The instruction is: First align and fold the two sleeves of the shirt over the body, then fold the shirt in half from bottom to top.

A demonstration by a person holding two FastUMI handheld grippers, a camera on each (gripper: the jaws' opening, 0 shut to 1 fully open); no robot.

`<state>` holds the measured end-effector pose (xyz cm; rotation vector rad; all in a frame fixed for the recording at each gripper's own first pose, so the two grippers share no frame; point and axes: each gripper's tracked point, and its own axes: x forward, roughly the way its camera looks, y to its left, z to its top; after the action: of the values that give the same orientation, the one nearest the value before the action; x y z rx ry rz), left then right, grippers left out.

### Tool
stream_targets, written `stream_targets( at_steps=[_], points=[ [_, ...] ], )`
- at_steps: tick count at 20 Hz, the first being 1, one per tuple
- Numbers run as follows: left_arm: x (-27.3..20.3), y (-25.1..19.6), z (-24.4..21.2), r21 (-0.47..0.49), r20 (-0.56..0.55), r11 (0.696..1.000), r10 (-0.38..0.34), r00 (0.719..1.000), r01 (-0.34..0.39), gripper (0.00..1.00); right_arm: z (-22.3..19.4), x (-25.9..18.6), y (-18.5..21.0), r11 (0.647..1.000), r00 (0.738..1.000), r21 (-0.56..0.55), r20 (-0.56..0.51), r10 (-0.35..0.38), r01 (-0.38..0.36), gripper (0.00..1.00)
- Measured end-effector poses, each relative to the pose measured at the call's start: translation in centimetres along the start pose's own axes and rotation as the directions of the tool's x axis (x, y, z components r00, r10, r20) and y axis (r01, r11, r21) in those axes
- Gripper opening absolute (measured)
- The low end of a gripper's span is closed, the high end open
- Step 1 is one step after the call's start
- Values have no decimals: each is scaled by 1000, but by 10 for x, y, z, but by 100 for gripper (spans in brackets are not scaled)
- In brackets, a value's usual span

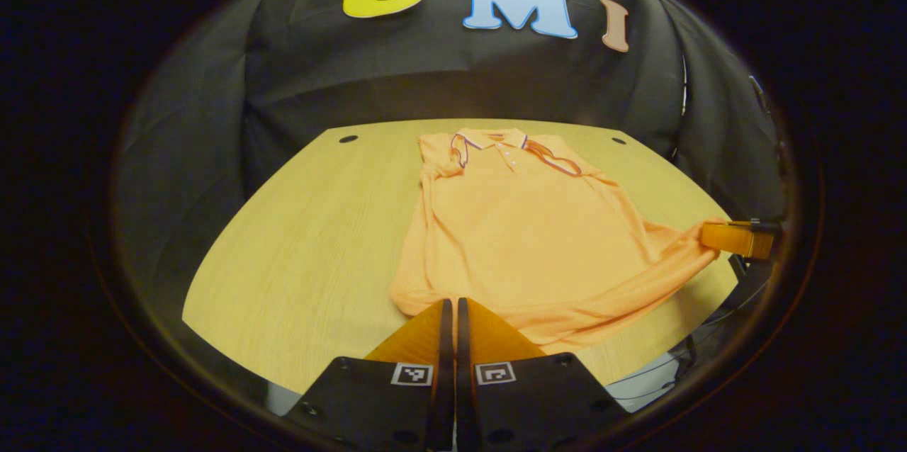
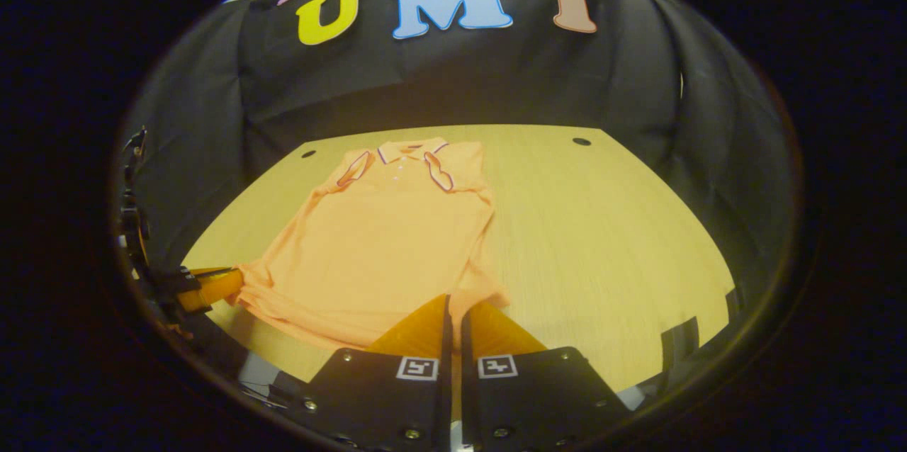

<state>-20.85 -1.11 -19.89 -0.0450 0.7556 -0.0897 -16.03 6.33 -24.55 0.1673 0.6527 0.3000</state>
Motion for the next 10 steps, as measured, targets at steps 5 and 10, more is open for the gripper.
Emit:
stream_targets(
  at_steps=[5, 10],
  points=[
    [32, 3, 58, -2, 57, 1000, -12, 998, 13, 8, 50, 20, -5, 999, 998, -17, 53, -27, 28, 6],
    [79, 12, 109, -2, 81, 999, -35, 996, 36, 8, 89, 59, -7, 998, 997, -23, 61, -55, 57, 6]
  ],
)
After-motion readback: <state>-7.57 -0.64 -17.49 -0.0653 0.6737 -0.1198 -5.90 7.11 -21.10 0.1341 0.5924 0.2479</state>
